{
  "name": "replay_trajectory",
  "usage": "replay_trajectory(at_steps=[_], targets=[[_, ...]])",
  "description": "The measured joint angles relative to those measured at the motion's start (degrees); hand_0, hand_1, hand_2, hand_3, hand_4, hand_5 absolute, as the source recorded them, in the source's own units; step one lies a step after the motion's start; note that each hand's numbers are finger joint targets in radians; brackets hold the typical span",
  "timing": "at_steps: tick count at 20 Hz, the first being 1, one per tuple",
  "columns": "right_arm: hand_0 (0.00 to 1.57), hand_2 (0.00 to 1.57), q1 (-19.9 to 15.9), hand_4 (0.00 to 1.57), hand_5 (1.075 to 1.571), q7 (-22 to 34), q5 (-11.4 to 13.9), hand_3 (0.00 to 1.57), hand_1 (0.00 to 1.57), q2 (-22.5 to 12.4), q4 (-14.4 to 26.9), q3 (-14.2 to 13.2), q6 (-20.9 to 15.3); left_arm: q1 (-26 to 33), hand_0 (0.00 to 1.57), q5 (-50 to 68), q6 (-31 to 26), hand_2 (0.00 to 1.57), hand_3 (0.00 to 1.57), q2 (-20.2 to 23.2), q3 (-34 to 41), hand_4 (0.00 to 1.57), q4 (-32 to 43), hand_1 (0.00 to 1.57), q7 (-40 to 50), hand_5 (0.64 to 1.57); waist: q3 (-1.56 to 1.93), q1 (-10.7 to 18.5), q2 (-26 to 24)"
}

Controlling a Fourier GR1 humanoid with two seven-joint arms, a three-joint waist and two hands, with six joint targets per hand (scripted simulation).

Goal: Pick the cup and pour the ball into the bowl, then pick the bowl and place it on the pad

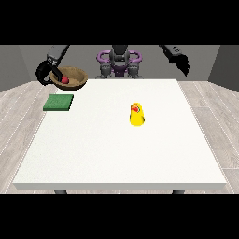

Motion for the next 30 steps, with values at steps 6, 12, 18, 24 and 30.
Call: replay_trajectory(at_steps=[6, 12, 18, 24, 30], targets=[[1.57, 1.57, 1.7, 0.8, 1.568, -5.5, -2.0, 0.0, 1.57, -3.1, 0.4, -3.6, 0.9, -2.0, 0.0, 8.2, -8.9, 0.0, 0.0, 12.1, 10.7, 1.28, 3.5, 0.0, -2.2, 1.571, 0.0, 1.3, 4.9], [1.57, 1.57, 1.8, 0.75, 1.566, -9.7, -3.1, 0.0, 1.57, -3.0, 0.4, -5.5, 0.1, -2.4, 0.0, 12.7, -15.8, 0.0, 0.0, 19.7, 17.3, 1.19, 10.5, 0.0, -6.6, 1.557, 0.0, 1.0, 8.9], [1.09, 1.23, -0.9, 0.0, 1.523, -9.5, -3.9, 1.16, 1.09, -6.5, 3.6, -8.8, -2.6, -3.5, 0.0, 13.9, -18.0, 0.0, 0.0, 22.4, 18.8, 1.18, 12.1, 0.0, -8.6, 1.552, 0.01, 2.0, 12.2], [0.0, 0.36, -2.6, 0.0, 1.412, -9.7, -4.5, 0.44, 0.0, -7.5, 7.8, -9.6, -0.8, -4.0, 0.0, 14.6, -18.3, 0.0, 0.0, 23.0, 18.8, 1.18, 11.4, 0.0, -8.2, 1.549, 0.01, 2.7, 13.1], [0.0, 0.0, -3.8, 0.0, 1.354, -7.6, -4.3, 0.0, 0.0, -8.6, 10.7, -9.1, 1.3, -3.7, 0.0, 13.5, -15.9, 0.0, 0.0, 18.7, 14.2, 0.9, 6.0, 0.0, -3.4, 1.559, 0.07, 3.2, 8.2]])
